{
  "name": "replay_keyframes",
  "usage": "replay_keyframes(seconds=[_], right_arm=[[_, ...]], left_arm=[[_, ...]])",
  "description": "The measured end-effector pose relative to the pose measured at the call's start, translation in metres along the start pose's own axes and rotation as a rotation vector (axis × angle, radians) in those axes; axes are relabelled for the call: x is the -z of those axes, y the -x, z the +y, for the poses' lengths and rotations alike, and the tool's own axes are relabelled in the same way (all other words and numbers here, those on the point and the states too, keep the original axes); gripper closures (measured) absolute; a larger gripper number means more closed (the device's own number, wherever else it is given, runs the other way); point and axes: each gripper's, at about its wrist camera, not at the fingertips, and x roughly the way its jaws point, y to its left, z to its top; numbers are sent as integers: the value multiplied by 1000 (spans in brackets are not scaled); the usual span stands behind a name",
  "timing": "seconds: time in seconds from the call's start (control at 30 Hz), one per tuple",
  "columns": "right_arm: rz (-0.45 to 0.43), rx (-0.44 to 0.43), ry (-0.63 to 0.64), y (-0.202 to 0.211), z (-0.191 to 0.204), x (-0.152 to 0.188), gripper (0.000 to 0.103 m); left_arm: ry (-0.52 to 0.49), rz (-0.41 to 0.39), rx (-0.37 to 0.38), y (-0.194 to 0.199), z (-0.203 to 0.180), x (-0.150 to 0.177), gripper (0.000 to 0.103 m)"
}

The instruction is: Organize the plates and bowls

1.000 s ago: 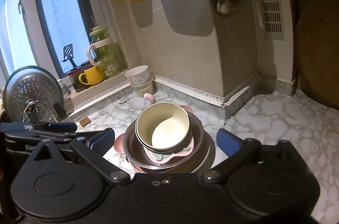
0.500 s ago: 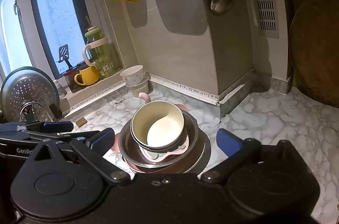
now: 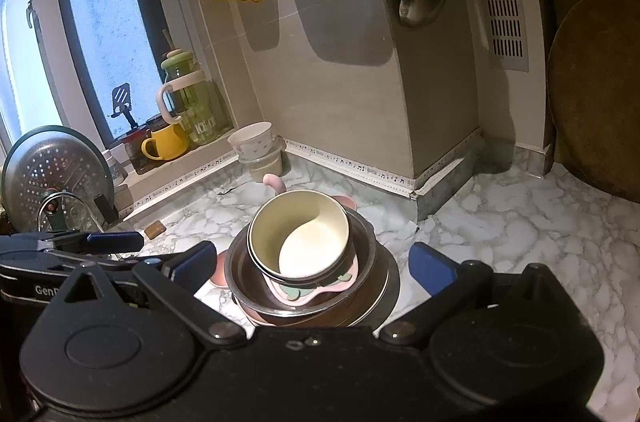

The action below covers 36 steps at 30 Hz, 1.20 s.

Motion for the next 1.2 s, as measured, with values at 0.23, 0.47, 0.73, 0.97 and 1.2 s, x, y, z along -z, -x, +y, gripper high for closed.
replay_keyframes(seconds=[0.23, 0.47, 0.73, 0.97, 1.2], right_arm=[[5, 7, 6, -3, 1, 1, 0], [-25, 37, 1, 0, 2, 2, 0], [-57, 60, -15, 1, -2, -1, 0], [-38, 54, -5, -2, -1, 3, 0], [-33, 48, -5, -2, -1, 3, 0]], left_arm=[[16, 21, 3, -4, 3, 1, 0], [16, -10, -14, -1, 5, 1, 0], [11, -51, -9, 3, 4, -2, 0], [11, -59, -14, 5, 4, -2, 0], [10, -59, -10, 6, 3, -2, 0]])
